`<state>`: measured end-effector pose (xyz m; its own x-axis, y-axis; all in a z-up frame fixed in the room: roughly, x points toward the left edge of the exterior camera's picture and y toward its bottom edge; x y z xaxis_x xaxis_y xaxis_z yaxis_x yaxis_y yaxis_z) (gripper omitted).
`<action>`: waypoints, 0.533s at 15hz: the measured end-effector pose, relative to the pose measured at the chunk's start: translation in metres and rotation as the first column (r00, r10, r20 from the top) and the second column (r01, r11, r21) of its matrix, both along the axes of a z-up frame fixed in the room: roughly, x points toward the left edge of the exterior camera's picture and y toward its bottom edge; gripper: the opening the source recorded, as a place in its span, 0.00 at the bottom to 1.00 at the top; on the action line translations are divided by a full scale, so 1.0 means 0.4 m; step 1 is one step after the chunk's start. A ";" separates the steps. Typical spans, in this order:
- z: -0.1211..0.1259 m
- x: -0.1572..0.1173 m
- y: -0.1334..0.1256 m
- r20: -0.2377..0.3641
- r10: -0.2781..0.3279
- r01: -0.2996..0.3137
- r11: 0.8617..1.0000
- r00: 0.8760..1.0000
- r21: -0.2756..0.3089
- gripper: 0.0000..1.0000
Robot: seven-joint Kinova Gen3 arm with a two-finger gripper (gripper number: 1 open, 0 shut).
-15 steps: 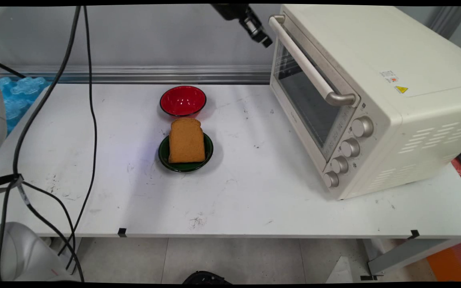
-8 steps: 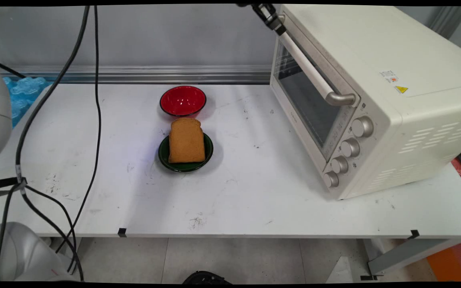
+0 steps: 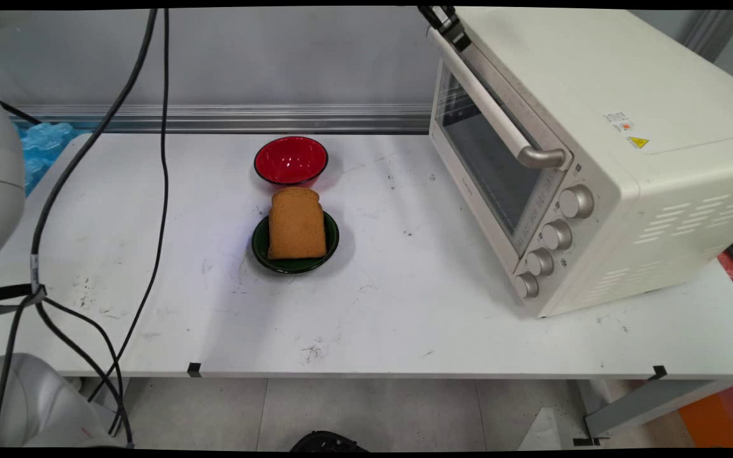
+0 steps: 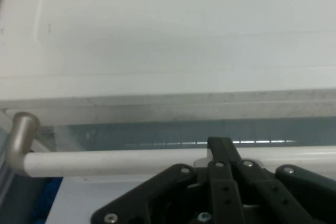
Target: Open the oven
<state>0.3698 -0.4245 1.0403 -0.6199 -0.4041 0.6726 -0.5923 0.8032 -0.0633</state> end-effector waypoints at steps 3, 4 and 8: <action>-0.015 -0.017 -0.003 -0.006 -0.001 0.001 1.000 1.000 0.006 0.00; -0.021 -0.024 -0.007 -0.009 -0.002 0.002 1.000 1.000 0.006 0.00; -0.045 -0.043 -0.020 -0.018 0.001 -0.001 1.000 1.000 0.006 0.00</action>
